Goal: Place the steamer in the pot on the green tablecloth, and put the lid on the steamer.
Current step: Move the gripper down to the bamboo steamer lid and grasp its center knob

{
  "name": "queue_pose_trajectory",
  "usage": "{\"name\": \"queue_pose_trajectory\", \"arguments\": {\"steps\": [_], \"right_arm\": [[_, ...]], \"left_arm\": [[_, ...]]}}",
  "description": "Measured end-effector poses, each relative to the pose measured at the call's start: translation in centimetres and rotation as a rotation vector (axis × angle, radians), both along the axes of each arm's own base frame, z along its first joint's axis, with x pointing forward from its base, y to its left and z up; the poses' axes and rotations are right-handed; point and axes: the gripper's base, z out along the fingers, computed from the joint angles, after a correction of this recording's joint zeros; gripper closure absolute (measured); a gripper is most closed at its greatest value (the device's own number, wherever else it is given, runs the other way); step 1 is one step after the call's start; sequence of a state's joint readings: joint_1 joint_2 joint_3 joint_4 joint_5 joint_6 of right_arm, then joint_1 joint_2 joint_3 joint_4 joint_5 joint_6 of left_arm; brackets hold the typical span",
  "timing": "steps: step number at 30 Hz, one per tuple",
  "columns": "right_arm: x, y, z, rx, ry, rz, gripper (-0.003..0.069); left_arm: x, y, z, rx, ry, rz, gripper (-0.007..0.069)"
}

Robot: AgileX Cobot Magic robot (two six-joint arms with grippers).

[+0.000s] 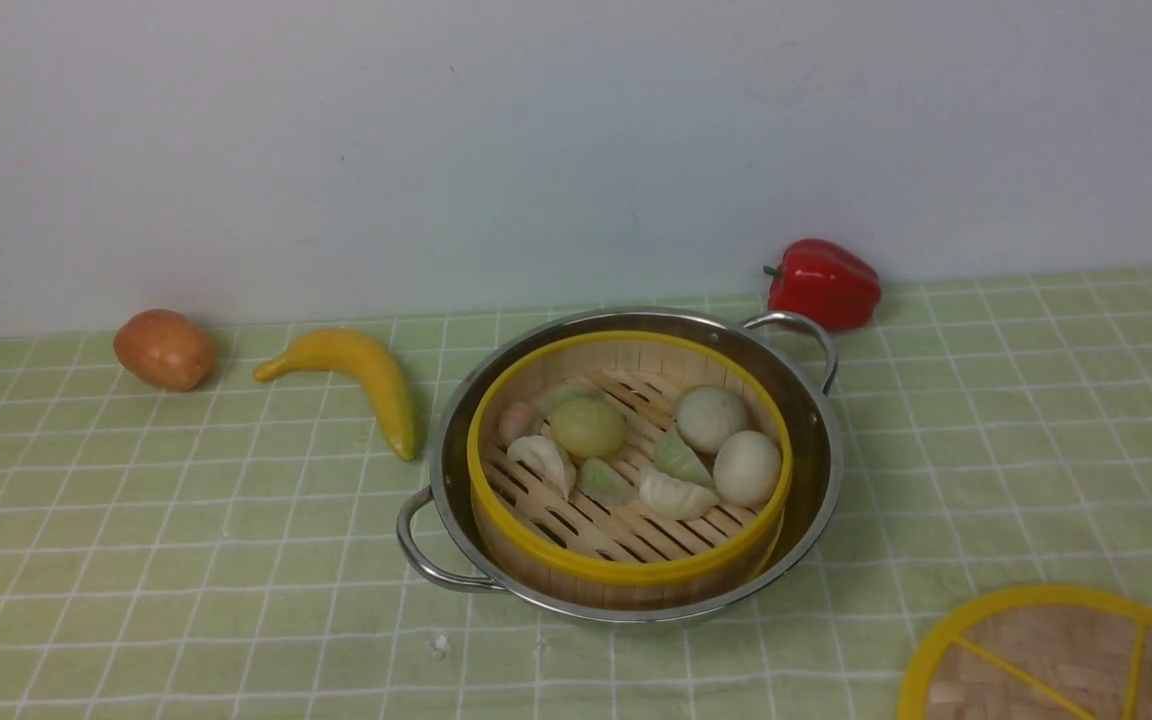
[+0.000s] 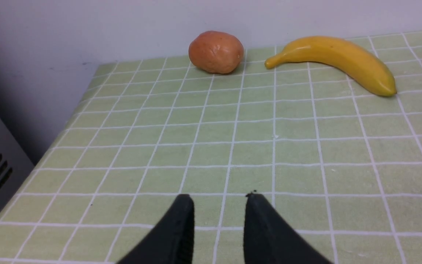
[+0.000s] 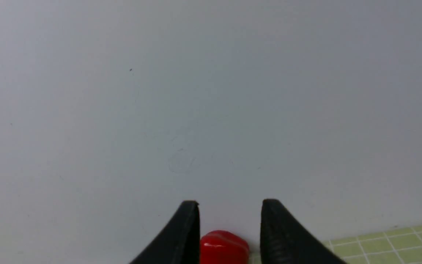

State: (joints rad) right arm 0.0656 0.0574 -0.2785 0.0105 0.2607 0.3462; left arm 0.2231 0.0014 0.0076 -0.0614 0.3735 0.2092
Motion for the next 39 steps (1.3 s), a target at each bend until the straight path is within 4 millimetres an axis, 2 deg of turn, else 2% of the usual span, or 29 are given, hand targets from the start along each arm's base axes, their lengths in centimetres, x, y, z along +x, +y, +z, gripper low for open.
{"name": "queue_pose_trajectory", "arguments": {"steps": [1, 4, 7, 13, 19, 21, 22, 25, 27, 30, 32, 33, 36, 39], "right_arm": [[-0.1, 0.0, 1.0, -0.029, 0.052, -0.002, 0.0407], [-0.4, 0.0, 2.1, -0.06, 0.217, 0.006, 0.0407], [-0.5, 0.1, 2.0, -0.062, 0.363, 0.021, 0.0407], [-1.0, 0.7, 1.4, -0.031, 0.508, 0.086, 0.0407], [-0.9, 0.9, 1.6, -0.176, 0.704, 0.142, 0.0407], [0.3, 1.1, 2.0, -0.238, 0.841, 0.179, 0.0407], [0.3, 1.1, 2.1, -0.242, 0.842, 0.181, 0.0407], [3.2, 1.4, 2.0, -0.282, 1.007, 0.233, 0.0407], [4.3, 1.6, 1.8, -0.292, 1.06, 0.256, 0.0407], [7.8, 2.0, 0.1, -0.318, 1.229, 0.334, 0.0407], [8.6, 2.2, -0.5, -0.327, 1.268, 0.362, 0.0407], [9.9, 2.4, -1.4, -0.336, 1.324, 0.4, 0.0405], [11.8, 2.8, -3.0, -0.308, 1.388, 0.443, 0.0389], [13.0, 3.0, -3.9, -0.293, 1.416, 0.45, 0.037]], "left_arm": [[0.0, 0.0, 0.0, 0.0, 0.0, 0.0, 0.0424], [0.0, 0.0, 0.0, 0.0, 0.0, 0.0, 0.0423], [0.0, 0.0, 0.0, 0.0, 0.0, 0.0, 0.0415], [0.0, 0.0, 0.0, 0.0, 0.0, 0.0, 0.0407], [0.0, 0.0, 0.0, 0.001, 0.0, 0.0, 0.0398], [0.0, 0.0, 0.0, 0.001, 0.0, 0.0, 0.0389], [0.0, 0.0, 0.0, 0.001, 0.0, 0.0, 0.0388], [0.0, 0.0, 0.0, 0.001, 0.0, 0.0, 0.0384], [0.0, 0.0, 0.0, 0.001, 0.0, 0.0, 0.0382], [0.0, 0.0, 0.0, 0.001, 0.0, 0.0, 0.0382], [0.0, 0.0, 0.0, 0.001, 0.0, 0.0, 0.0382], [0.0, 0.0, 0.0, 0.001, 0.0, 0.0, 0.0382], [0.0, 0.0, 0.0, 0.001, 0.0, 0.0, 0.0382], [0.0, 0.0, 0.0, 0.001, 0.0, 0.0, 0.0382]]}}
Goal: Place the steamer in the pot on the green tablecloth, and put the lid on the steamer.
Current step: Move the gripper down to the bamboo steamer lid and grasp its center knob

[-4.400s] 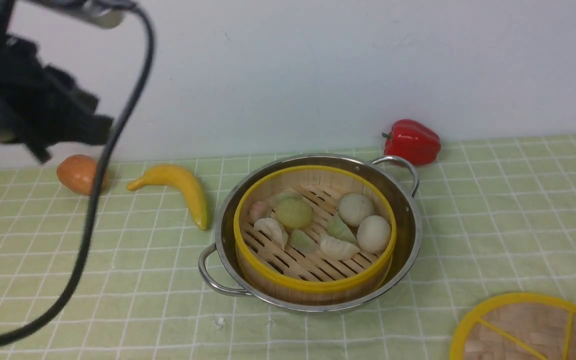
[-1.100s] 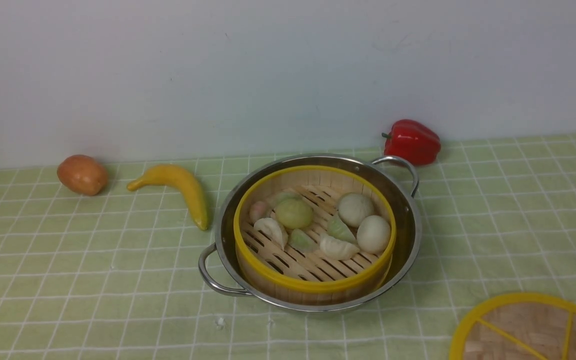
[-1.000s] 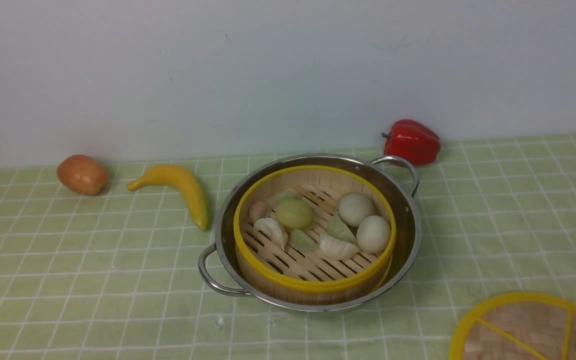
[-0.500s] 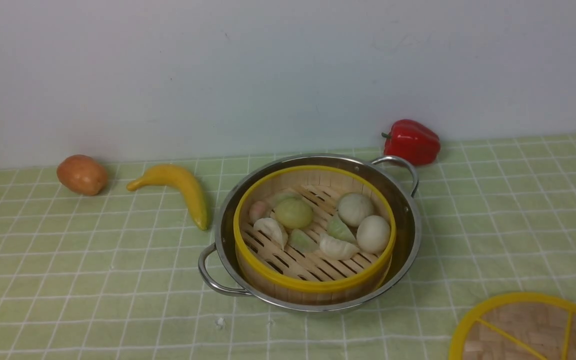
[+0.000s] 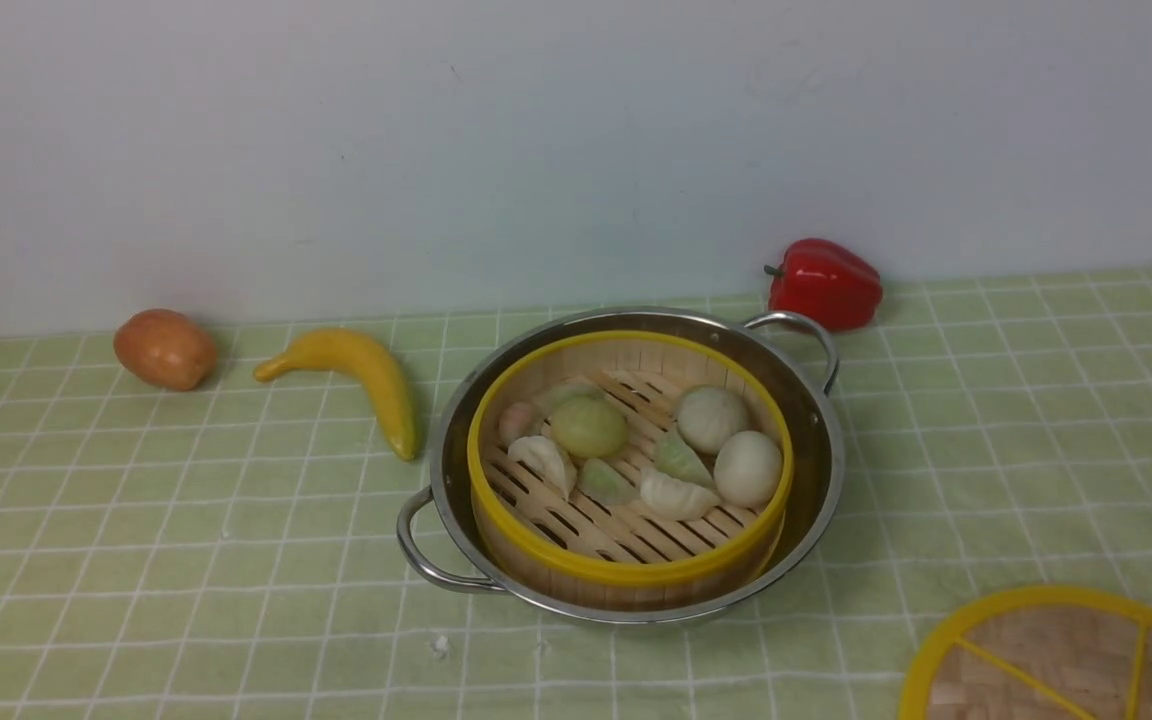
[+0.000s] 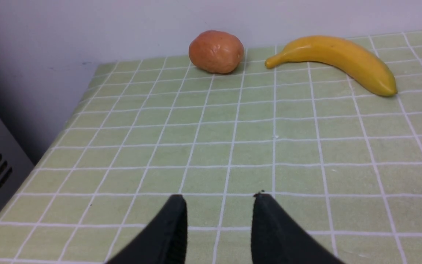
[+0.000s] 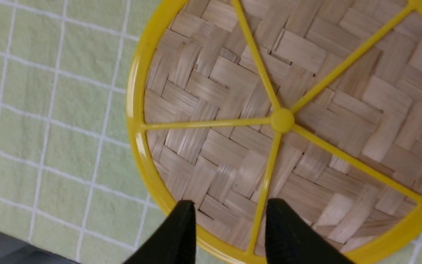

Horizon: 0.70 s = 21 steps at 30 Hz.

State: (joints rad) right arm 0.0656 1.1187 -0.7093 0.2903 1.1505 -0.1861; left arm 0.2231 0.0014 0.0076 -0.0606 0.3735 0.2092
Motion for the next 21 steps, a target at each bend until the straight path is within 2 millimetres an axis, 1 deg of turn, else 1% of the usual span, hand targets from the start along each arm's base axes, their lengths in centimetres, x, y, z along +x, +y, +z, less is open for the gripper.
{"name": "queue_pose_trajectory", "arguments": {"steps": [1, 5, 6, 9, 12, 17, 21], "right_arm": [[0.6, 0.0, -0.5, 0.001, 0.015, -0.003, 0.0358], [1.5, 0.3, -1.0, -0.005, 0.036, 0.007, 0.0342], [1.9, 0.9, -1.2, -0.024, 0.032, 0.044, 0.034], [2.2, 1.4, -1.4, -0.059, 0.02, 0.097, 0.0339], [2.5, 2.2, -1.7, -0.14, 0.007, 0.167, 0.0339], [3.0, 2.4, -2.6, -0.234, 0.034, 0.172, 0.0339], [3.7, 2.5, -3.6, -0.24, 0.048, 0.157, 0.0338]], "left_arm": [[0.0, 0.0, 0.0, 0.0, 0.0, 0.0, 0.0382], [0.0, 0.0, 0.0, 0.0, 0.0, 0.0, 0.0382], [0.0, 0.0, 0.0, 0.0, 0.0, 0.0, 0.0382], [0.0, 0.0, 0.0, 0.001, 0.0, 0.0, 0.0382], [0.0, 0.0, 0.0, 0.001, 0.0, 0.0, 0.0382], [0.0, 0.0, 0.0, 0.001, 0.0, 0.0, 0.0382], [0.0, 0.0, 0.0, 0.001, 0.0, 0.0, 0.0382]]}}
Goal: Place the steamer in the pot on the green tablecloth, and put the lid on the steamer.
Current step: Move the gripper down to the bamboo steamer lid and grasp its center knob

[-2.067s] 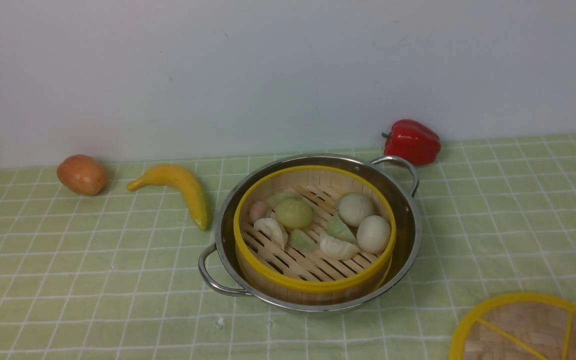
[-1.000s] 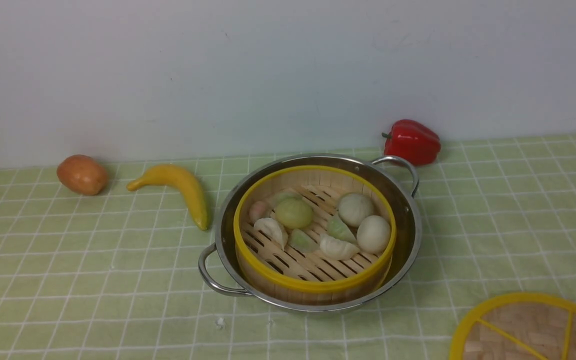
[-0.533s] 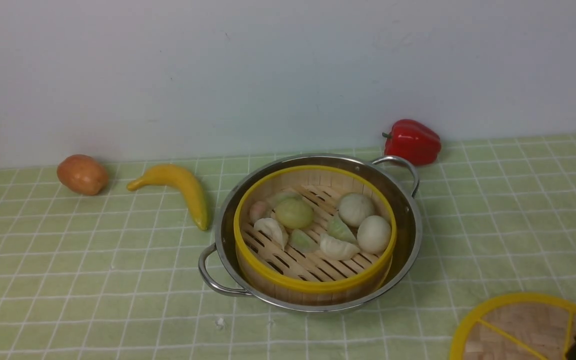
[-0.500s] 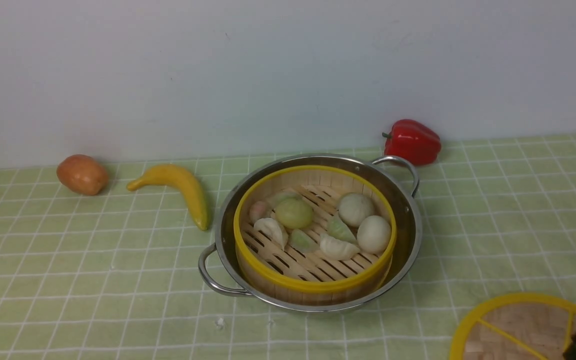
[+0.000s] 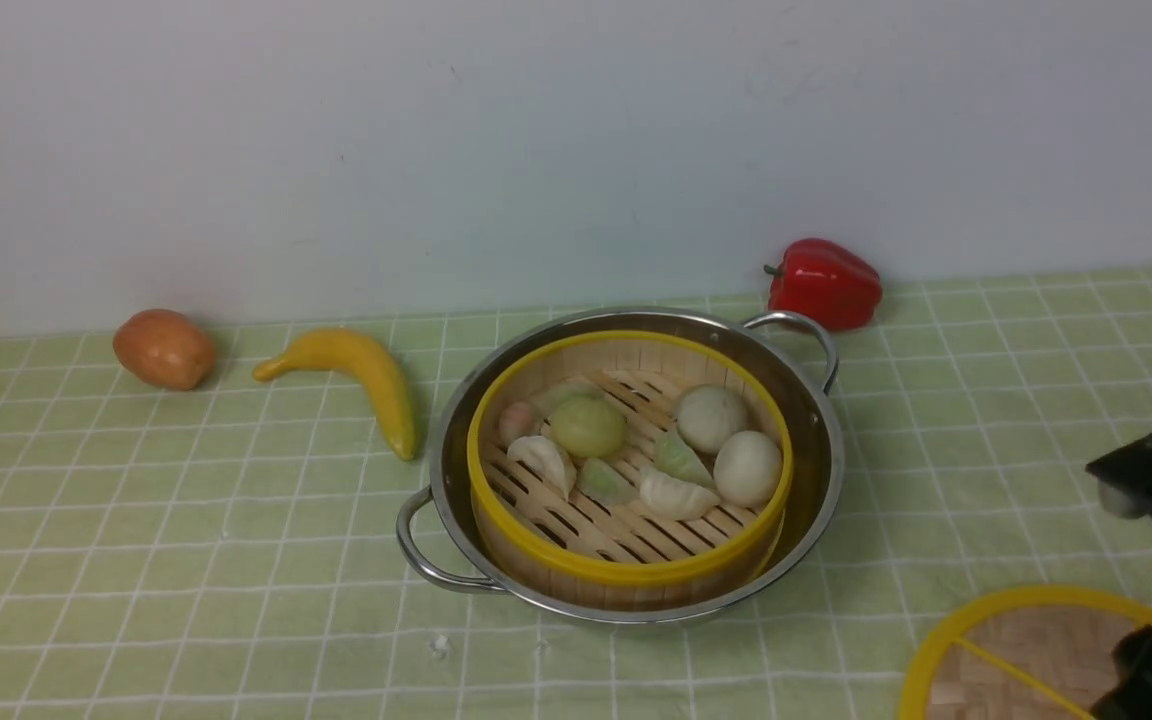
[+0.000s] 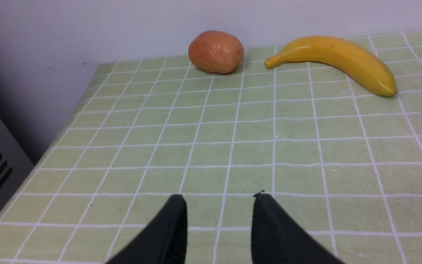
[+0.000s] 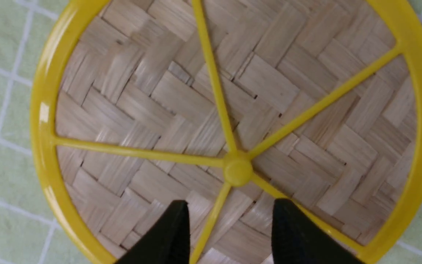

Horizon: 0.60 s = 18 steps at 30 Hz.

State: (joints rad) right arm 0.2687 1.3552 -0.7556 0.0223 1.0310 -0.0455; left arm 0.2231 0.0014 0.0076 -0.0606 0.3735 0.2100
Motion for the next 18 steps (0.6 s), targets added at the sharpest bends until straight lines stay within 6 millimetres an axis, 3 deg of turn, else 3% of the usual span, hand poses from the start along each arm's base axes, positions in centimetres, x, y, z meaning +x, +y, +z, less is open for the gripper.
{"name": "queue_pose_trajectory", "arguments": {"steps": [10, 18], "right_arm": [[1.7, 0.5, -3.2, -0.021, 0.072, -0.007, 0.0338], [2.1, 0.5, -4.3, -0.034, 0.115, -0.035, 0.0363]], "left_arm": [[0.0, 0.0, 0.0, 0.0, 0.0, 0.0, 0.0382], [0.0, 0.0, 0.0, 0.0, 0.0, 0.0, 0.0382]]}}
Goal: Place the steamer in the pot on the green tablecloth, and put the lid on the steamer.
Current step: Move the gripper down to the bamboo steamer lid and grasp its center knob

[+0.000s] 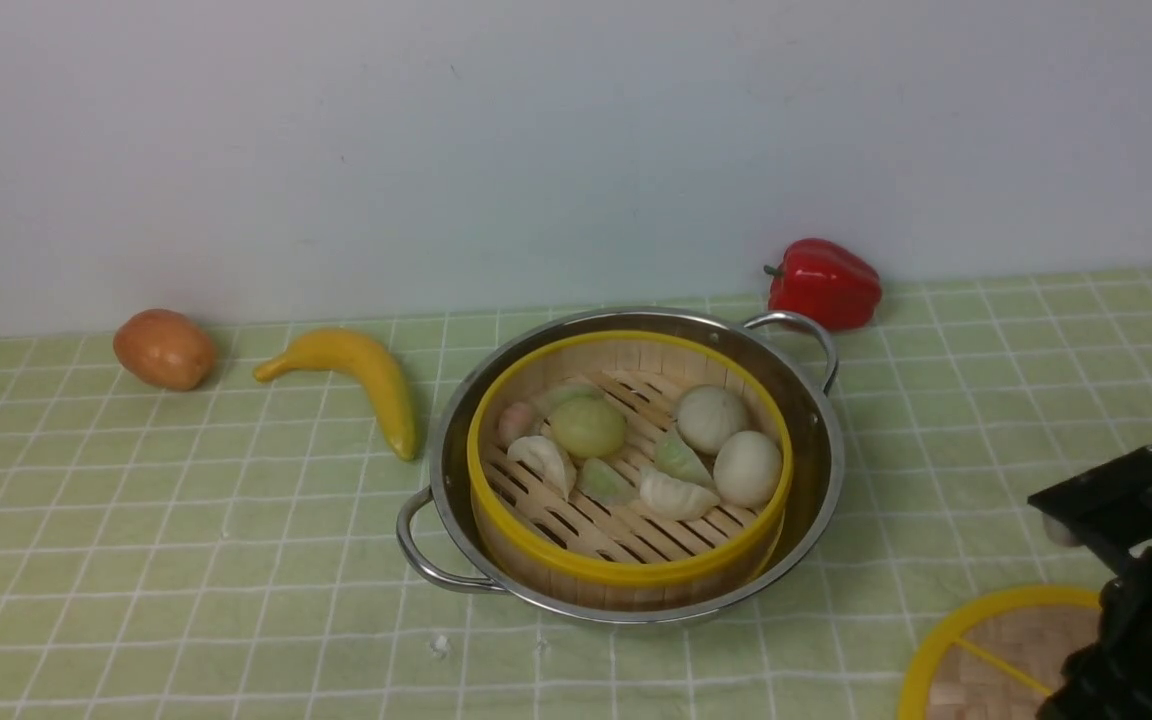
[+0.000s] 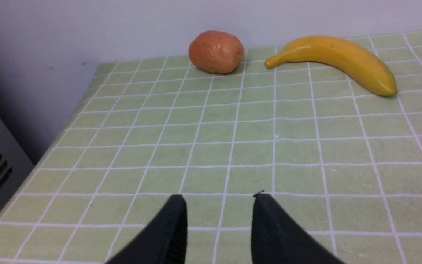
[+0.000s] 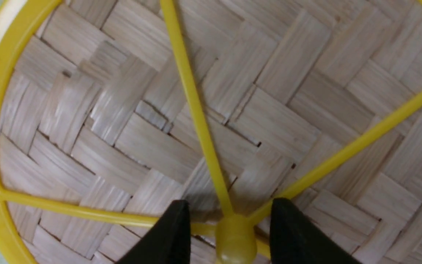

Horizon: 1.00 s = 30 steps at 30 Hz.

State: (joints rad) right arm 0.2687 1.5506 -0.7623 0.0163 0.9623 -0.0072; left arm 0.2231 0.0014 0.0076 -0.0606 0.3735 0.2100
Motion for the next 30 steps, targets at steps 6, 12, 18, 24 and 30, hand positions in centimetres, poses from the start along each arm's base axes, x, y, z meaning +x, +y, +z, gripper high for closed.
{"name": "queue_pose_trajectory", "arguments": {"steps": [6, 12, 18, 24, 30], "right_arm": [[-0.1, -0.2, 0.1, -0.019, 0.021, -0.028, 0.0513], [-0.1, -0.2, 0.2, -0.025, 0.02, -0.032, 0.0513], [0.6, -0.1, 1.7, -0.035, 0.008, -0.038, 0.0513], [1.8, 0.3, 7.0, 0.021, -0.157, -0.047, 0.0513], [2.3, 0.9, 11.8, 0.082, -0.311, 0.014, 0.0513]], "left_arm": [[0.0, 0.0, 0.0, 0.0, 0.0, 0.0, 0.0382], [0.0, 0.0, 0.0, 0.0, 0.0, 0.0, 0.0382], [0.0, 0.0, 0.0, 0.0, 0.0, 0.0, 0.0382], [0.0, 0.0, 0.0, 0.0, 0.0, 0.0, 0.0382], [0.0, 0.0, 0.0, 0.0, 0.0, 0.0, 0.0382]]}}
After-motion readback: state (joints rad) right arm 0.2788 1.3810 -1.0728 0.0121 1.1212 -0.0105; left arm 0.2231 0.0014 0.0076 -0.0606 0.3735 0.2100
